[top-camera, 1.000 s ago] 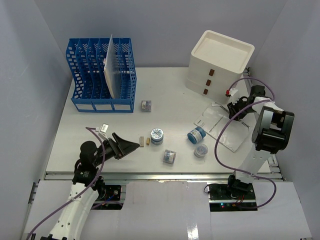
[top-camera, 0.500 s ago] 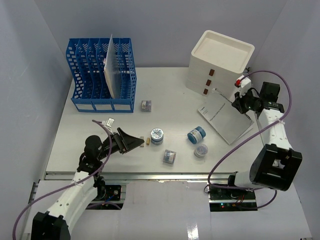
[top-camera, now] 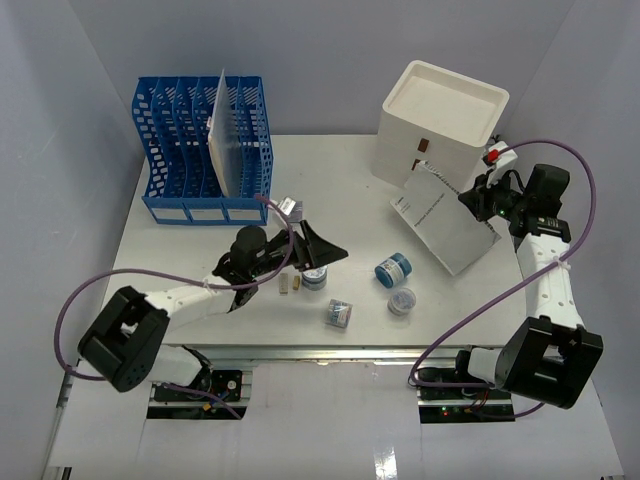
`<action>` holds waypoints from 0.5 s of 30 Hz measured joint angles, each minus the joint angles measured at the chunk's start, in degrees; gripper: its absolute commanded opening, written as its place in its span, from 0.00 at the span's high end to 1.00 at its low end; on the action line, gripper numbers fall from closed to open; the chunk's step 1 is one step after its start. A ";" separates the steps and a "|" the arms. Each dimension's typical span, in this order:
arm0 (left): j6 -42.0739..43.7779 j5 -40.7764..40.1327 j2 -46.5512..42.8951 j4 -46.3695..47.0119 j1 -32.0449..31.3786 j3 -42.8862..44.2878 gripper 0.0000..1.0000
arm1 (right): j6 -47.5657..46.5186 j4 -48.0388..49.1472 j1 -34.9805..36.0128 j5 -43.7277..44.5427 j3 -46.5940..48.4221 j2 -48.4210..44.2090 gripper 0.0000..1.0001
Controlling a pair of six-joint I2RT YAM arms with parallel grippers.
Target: Organize the desk
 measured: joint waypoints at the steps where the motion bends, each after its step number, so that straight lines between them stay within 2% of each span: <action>1: 0.40 -0.93 2.40 0.45 -0.55 2.15 0.02 | 0.61 0.30 0.05 -0.30 -0.01 -0.21 0.92; 8: 3.59 -7.80 16.15 3.60 -3.69 14.56 0.02 | 6.20 4.36 0.30 -2.14 -0.87 -2.55 0.92; 15: 5.49 -9.85 33.28 6.31 -4.33 28.44 0.02 | 12.05 7.45 0.66 -4.51 -0.91 -4.01 0.92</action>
